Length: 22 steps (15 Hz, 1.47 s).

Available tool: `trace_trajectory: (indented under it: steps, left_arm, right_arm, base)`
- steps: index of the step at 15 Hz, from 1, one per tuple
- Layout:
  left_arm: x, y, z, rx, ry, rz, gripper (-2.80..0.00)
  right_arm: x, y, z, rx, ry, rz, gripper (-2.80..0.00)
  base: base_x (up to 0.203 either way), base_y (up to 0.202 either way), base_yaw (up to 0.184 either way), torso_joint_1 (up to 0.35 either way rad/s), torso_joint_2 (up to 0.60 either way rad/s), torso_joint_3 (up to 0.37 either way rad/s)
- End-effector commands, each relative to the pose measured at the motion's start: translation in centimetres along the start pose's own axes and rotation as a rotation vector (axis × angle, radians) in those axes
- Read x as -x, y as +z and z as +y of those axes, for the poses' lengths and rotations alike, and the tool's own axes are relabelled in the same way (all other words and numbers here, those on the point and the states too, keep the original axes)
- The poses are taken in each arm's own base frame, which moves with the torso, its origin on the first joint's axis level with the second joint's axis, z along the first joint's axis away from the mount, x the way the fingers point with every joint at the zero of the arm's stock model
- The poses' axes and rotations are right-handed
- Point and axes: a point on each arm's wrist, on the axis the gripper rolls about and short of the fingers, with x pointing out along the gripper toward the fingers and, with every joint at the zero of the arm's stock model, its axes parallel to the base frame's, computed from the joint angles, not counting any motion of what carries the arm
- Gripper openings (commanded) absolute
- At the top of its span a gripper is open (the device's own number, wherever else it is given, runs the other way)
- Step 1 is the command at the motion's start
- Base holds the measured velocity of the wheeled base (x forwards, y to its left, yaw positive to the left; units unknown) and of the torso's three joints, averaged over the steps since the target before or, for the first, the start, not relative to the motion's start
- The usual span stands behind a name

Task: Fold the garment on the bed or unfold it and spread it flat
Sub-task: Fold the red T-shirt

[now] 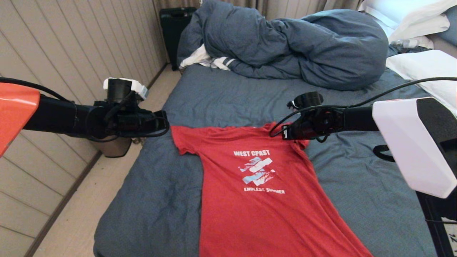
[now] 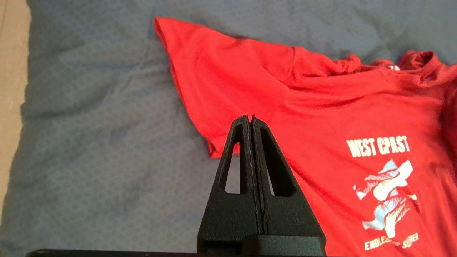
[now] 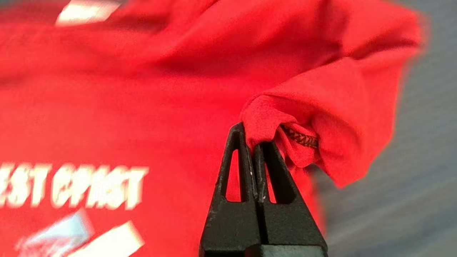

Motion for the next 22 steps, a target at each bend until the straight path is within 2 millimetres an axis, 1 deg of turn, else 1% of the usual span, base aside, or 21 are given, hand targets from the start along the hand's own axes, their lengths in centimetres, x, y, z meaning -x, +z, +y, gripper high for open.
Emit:
trace_trajectory:
  steps: [1, 3, 4, 6, 8, 9, 11, 13, 14, 16, 17, 18, 19, 22]
  left_arm:
    - [-0.2, -0.2, 0.1, 0.003, -0.001, 0.003, -2.8]
    - [-0.2, -0.5, 0.2, 0.003, 0.001, 0.005, -2.8]
    - [-0.3, -0.6, 0.2, 0.003, 0.001, 0.003, -2.8]
    - [-0.3, -0.7, 0.3, 0.003, 0.001, 0.003, -2.8]
    - [-0.3, -0.7, 0.3, 0.003, 0.001, 0.004, -2.8]
    - [-0.3, -0.7, 0.3, 0.002, 0.0, 0.001, -2.8]
    - [-0.1, -0.3, 0.1, 0.0, -0.006, -0.012, -2.8]
    - [0.1, 0.0, 0.0, -0.003, -0.009, -0.021, -2.8]
    - [0.1, 0.0, 0.0, -0.005, -0.009, -0.024, -2.8]
    - [0.1, 0.2, -0.1, -0.005, -0.01, -0.029, -2.8]
    - [0.1, 0.1, -0.1, -0.005, -0.009, -0.027, -2.8]
    - [0.1, 0.1, -0.1, -0.005, -0.01, -0.027, -2.8]
    - [0.1, 0.1, -0.1, -0.005, -0.01, -0.027, -2.8]
    - [0.1, 0.1, -0.1, -0.007, -0.01, -0.027, -2.8]
  right_arm:
    - [0.3, -0.6, 1.6, 0.036, 0.025, 0.017, -2.8]
    - [-0.2, -1.1, 2.0, 0.053, 0.022, 0.033, -2.8]
    - [-0.6, -1.4, 2.1, 0.069, 0.008, 0.04, 0.0]
    - [-0.8, -1.6, 2.2, 0.071, 0.004, 0.045, 0.0]
    - [-0.1, -0.9, 1.7, 0.053, 0.001, 0.024, 0.0]
    - [0.5, -0.4, 1.6, 0.047, 0.001, 0.01, 0.0]
    - [2.5, 0.8, 1.1, 0.034, 0.004, -0.028, 0.0]
    - [4.7, 2.1, -0.1, -0.001, -0.003, -0.068, 0.0]
    - [5.2, 2.2, -0.5, -0.009, 0.002, -0.069, 0.0]
    - [4.6, 1.9, -1.7, -0.038, -0.019, -0.054, 0.0]
    - [4.2, 1.8, -2.6, -0.061, -0.037, -0.046, -2.8]
    - [3.5, 1.4, -3.7, -0.076, -0.057, -0.026, -2.8]
    - [3.1, 1.1, -4.1, -0.082, -0.065, -0.005, -2.8]
    - [1.8, 0.5, -4.6, -0.128, -0.076, 0.034, -2.8]
  base:
    - [0.0, 0.0, 0.0, 0.0, 0.0, 0.0]
    - [0.0, 0.0, 0.0, 0.0, 0.0, 0.0]
    - [0.0, 0.0, 0.0, 0.0, 0.0, 0.0]
    - [0.0, 0.0, 0.0, 0.0, 0.0, 0.0]
    - [0.0, 0.0, 0.0, 0.0, 0.0, 0.0]
    - [0.0, 0.0, 0.0, 0.0, 0.0, 0.0]
    - [0.0, 0.0, 0.0, 0.0, 0.0, 0.0]
    - [0.0, 0.0, 0.0, 0.0, 0.0, 0.0]
    - [0.0, 0.0, 0.0, 0.0, 0.0, 0.0]
    - [0.0, 0.0, 0.0, 0.0, 0.0, 0.0]
    - [0.0, 0.0, 0.0, 0.0, 0.0, 0.0]
    - [0.0, 0.0, 0.0, 0.0, 0.0, 0.0]
    - [0.0, 0.0, 0.0, 0.0, 0.0, 0.0]
    - [0.0, 0.0, 0.0, 0.0, 0.0, 0.0]
